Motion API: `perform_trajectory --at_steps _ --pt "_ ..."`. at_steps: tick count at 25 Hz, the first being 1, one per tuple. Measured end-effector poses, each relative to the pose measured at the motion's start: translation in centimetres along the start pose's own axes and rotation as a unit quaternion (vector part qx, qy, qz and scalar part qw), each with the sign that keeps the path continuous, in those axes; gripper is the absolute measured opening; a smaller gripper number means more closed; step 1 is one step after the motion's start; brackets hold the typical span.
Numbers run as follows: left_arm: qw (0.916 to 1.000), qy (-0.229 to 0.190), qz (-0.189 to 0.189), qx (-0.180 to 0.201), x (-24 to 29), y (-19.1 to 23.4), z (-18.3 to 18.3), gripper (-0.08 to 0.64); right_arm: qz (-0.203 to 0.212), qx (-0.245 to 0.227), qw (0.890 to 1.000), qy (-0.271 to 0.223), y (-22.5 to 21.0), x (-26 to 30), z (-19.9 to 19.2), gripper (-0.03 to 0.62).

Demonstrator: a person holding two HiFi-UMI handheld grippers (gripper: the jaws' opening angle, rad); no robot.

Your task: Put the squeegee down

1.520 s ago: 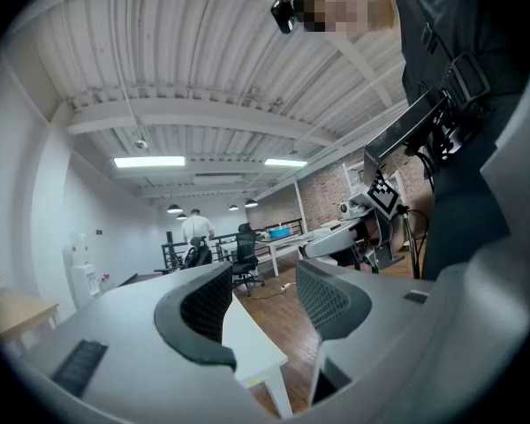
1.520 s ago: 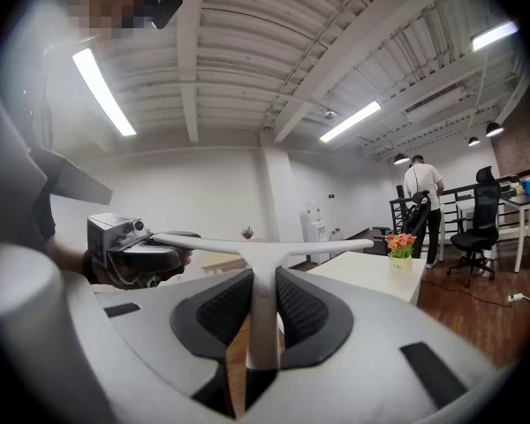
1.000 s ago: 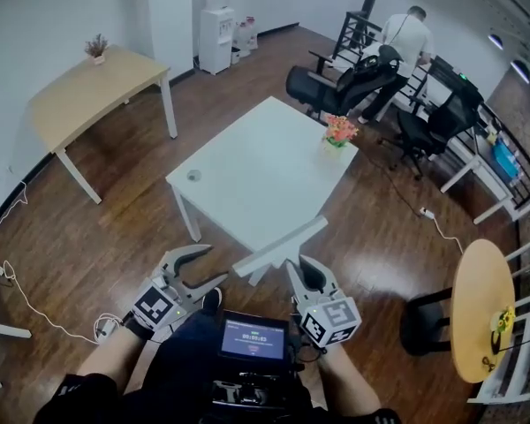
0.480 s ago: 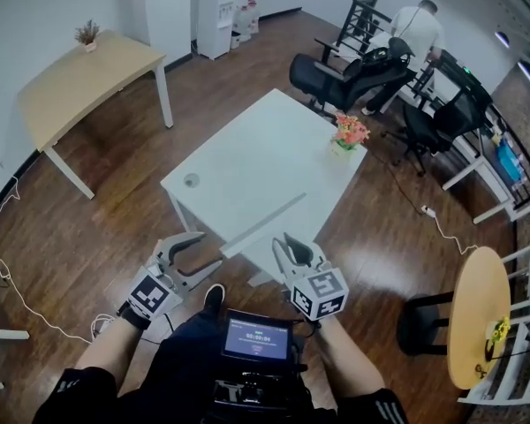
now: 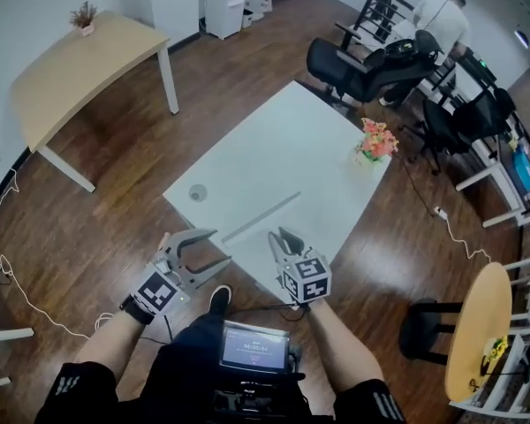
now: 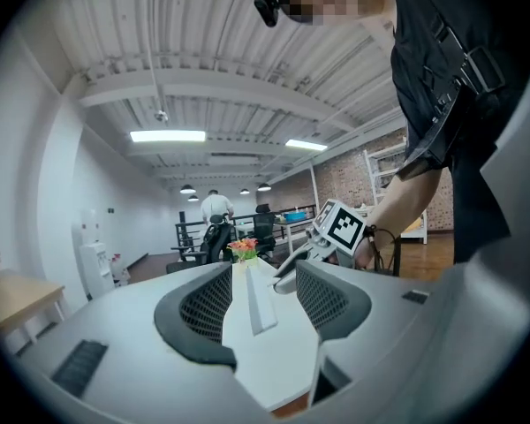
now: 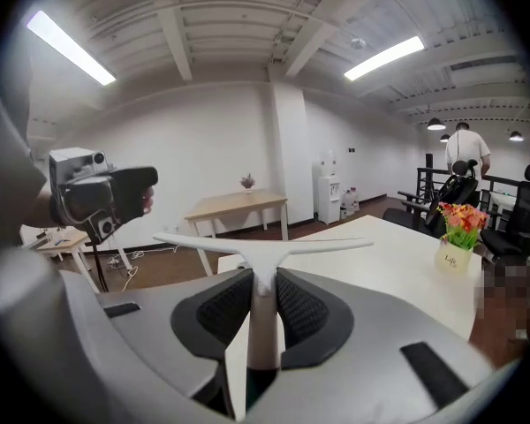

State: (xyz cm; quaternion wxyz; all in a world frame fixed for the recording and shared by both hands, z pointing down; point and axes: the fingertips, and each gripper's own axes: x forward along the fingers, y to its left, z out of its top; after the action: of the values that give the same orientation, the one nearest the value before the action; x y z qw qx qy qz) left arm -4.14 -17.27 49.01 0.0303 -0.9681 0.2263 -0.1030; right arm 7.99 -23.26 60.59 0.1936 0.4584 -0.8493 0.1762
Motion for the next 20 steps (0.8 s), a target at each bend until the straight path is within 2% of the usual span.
perform_trajectory --at_steps 9,13,20 --pt "0.9996 0.016 -0.015 -0.018 3.5 4.3 -3.7 0.233 -0.007 -0.004 0.996 0.089 -4.2 10.7 -7.1 0.101" --pt "0.9990 0.026 -0.022 -0.029 4.7 5.6 -5.7 0.233 -0.017 -0.004 0.993 0.120 -5.7 13.2 -9.7 0.103" --pt "0.9977 0.044 -0.029 -0.043 6.1 7.2 -8.9 0.233 -0.034 -0.001 0.987 0.156 -6.4 15.3 -11.2 0.103"
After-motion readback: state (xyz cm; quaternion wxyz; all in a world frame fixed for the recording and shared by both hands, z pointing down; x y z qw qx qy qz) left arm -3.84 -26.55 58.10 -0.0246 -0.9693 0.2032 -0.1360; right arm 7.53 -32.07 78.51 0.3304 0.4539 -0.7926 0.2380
